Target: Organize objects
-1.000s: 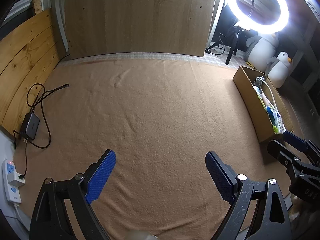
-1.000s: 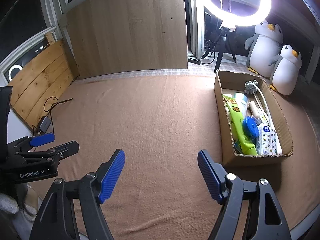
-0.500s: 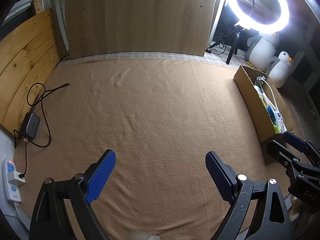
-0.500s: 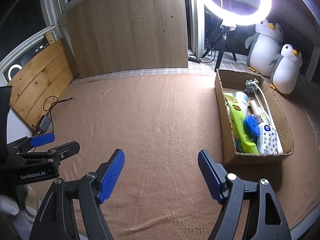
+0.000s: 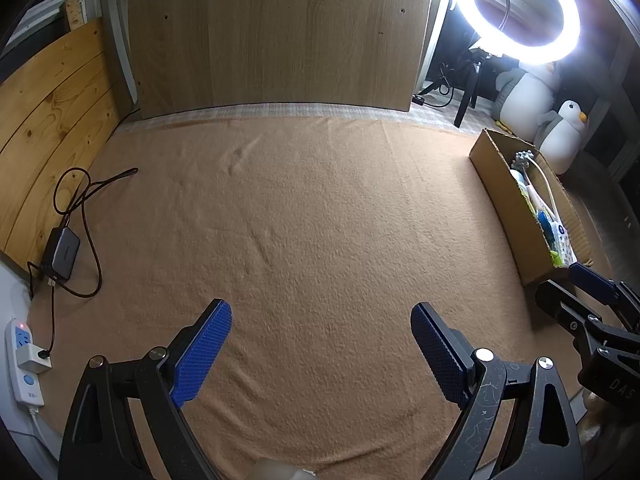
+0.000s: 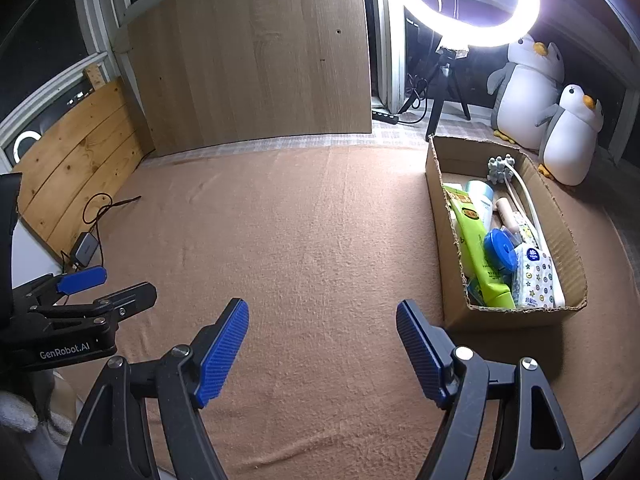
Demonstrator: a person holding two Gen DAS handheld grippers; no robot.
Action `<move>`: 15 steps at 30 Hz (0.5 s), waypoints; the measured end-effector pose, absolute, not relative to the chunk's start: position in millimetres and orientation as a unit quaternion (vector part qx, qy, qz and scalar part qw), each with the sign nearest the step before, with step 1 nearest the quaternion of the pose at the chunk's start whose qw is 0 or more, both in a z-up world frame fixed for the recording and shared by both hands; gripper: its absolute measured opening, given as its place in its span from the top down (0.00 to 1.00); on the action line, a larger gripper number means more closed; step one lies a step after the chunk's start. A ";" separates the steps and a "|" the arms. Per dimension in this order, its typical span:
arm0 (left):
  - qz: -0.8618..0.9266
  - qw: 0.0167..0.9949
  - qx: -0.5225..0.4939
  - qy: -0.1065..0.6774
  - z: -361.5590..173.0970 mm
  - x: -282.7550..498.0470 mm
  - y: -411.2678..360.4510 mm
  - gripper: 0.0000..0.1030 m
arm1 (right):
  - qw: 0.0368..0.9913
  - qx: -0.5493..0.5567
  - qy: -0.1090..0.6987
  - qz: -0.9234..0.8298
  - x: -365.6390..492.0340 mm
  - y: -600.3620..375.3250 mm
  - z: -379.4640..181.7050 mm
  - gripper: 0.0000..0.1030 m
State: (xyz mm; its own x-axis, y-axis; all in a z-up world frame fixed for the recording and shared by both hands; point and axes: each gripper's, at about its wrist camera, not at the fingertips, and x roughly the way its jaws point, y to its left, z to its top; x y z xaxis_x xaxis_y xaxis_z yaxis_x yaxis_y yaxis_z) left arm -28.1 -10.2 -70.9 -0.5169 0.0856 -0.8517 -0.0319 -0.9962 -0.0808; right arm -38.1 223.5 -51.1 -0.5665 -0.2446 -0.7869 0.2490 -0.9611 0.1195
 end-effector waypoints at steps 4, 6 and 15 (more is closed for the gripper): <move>0.870 0.033 -0.490 -0.027 -71.8 -29.1 -10.6 0.09 | 0.140 0.445 0.003 -0.885 -39.1 222.4 -51.6 0.29; 0.870 0.033 -0.491 -0.028 -72.5 -29.5 -10.9 0.09 | 0.140 0.445 0.004 -0.884 -39.4 222.3 -51.9 0.29; 0.870 0.031 -0.491 -0.028 -73.1 -29.7 -11.7 0.09 | 0.141 0.447 0.005 -0.884 -40.7 221.1 -53.9 0.29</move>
State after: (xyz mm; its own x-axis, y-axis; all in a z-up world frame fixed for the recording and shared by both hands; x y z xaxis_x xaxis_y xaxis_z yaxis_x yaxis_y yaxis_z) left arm -29.7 -11.7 -73.1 -0.5164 0.0818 -0.8524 -0.0267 -0.9965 -0.0794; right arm -40.7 221.1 -53.9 -0.5613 -0.2448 -0.7906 0.2528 -0.9603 0.1178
